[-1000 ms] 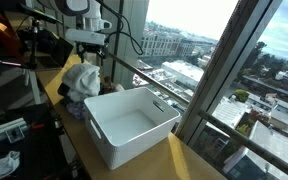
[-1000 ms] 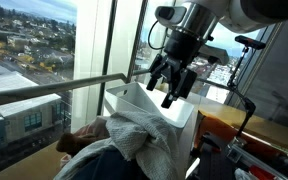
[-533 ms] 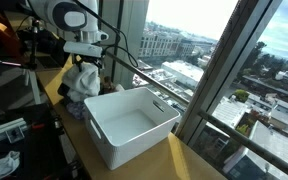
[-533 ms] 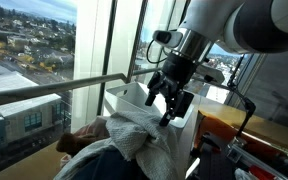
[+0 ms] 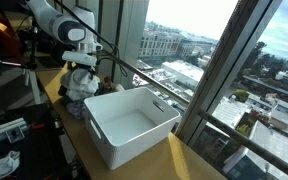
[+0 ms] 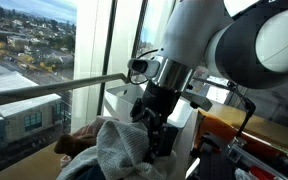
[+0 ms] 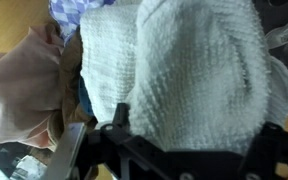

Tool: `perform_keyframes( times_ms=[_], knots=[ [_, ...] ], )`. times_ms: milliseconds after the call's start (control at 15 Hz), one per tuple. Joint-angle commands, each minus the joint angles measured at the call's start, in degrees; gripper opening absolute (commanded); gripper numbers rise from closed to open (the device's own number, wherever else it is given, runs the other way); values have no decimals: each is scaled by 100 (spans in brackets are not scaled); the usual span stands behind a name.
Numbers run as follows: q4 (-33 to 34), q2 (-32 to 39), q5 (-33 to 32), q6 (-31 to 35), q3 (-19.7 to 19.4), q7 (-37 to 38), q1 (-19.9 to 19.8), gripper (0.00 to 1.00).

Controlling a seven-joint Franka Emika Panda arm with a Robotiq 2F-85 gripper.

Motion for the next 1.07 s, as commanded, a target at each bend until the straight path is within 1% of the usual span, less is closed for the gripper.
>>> perform_keyframes(
  times_ms=[0,200,333,400,467,600,800,867,933,1000],
  knots=[
    [415,604,-126,65,141,232,-16,100],
    [563,851,-174,17,137,269,-90,100],
    [625,869,-166,-39,127,255,-182,100],
    [634,833,-150,-55,130,248,-232,75],
    [622,739,-124,-72,148,202,-302,72],
    [535,423,-47,-128,193,133,-442,56],
    [212,-271,295,-156,315,-96,-753,34],
    [71,-542,432,-164,316,-210,-871,27],
    [-56,-792,565,-166,271,-337,-965,18],
    [-183,-1061,748,-187,189,-511,-1068,12]
  ],
)
